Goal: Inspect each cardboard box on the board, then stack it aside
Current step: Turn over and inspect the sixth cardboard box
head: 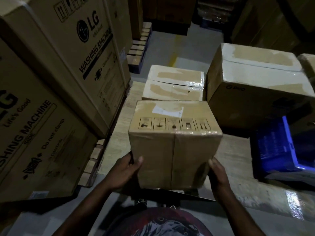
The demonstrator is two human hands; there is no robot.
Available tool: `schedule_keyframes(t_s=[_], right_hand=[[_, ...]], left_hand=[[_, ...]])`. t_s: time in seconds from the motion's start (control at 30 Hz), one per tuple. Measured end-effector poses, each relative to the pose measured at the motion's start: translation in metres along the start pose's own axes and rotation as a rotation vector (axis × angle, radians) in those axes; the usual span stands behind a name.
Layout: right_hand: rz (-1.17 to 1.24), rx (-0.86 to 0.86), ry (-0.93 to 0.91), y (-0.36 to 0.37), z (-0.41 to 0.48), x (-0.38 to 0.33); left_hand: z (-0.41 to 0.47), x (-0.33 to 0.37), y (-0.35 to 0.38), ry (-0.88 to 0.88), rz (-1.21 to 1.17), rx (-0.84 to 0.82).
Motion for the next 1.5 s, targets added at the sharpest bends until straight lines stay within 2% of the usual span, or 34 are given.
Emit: schedule_keyframes(t_s=[0.2,0.3,0.5,0.6,0.77,0.83,0.9,0.97,1.07,1.13,1.2,1.27,1.33,1.5], right_hand=[[-0.273,0.018,-0.103,-0.003,0.017,-0.022],[-0.310,0.000,-0.060,0.001,0.024,-0.013],[-0.383,-0.061,0.043,0.021,0.042,0.013],[-0.492,-0.045,0.035,0.025,0.060,0.018],[-0.612,-0.036,0.066,0.018,0.079,0.022],[-0.648,-0.051,0.089,0.013,0.069,0.022],[-0.699,-0.042,0.142,0.006,0.046,0.026],[-0.693,0.039,0.192,-0.004,0.014,0.036],[-0.576,0.176,0.263,-0.012,-0.032,0.059],[-0.377,0.250,0.333,-0.010,-0.055,0.073],[-0.148,0.279,0.441,0.003,-0.071,0.079],[-0.067,0.218,0.537,0.022,-0.079,0.083],[-0.178,0.133,0.532,0.039,-0.080,0.086],[-0.143,0.220,0.366,0.038,-0.064,0.080]], left_hand=[[-0.006,-0.004,-0.004,-0.060,0.182,0.113],[-0.009,-0.013,-0.001,-0.151,0.203,0.157],[-0.005,-0.067,0.007,-0.337,0.148,0.145],[0.003,-0.074,0.007,-0.400,0.157,0.139],[0.023,-0.062,-0.001,-0.347,0.318,0.144],[0.030,-0.046,-0.010,-0.152,0.436,0.190],[0.038,-0.020,-0.015,0.151,0.739,0.231],[0.054,0.002,-0.012,0.293,0.912,0.125],[0.092,0.014,-0.004,0.308,1.132,-0.104],[0.119,0.021,-0.002,0.302,1.257,-0.224],[0.140,0.030,-0.004,0.263,1.274,-0.291],[0.151,0.038,-0.006,0.217,1.205,-0.349],[0.154,0.039,-0.007,0.204,1.165,-0.385],[0.144,0.036,-0.014,0.200,1.137,-0.289]])
Point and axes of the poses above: each hand's wrist, its own z-axis towards the middle knuckle, its own y-axis out of the palm, x = y × z, the point moved 5 cm from there along z, towards the middle knuckle, and after that the axes turned 3 degrees about -x, right-handed, at the moved point
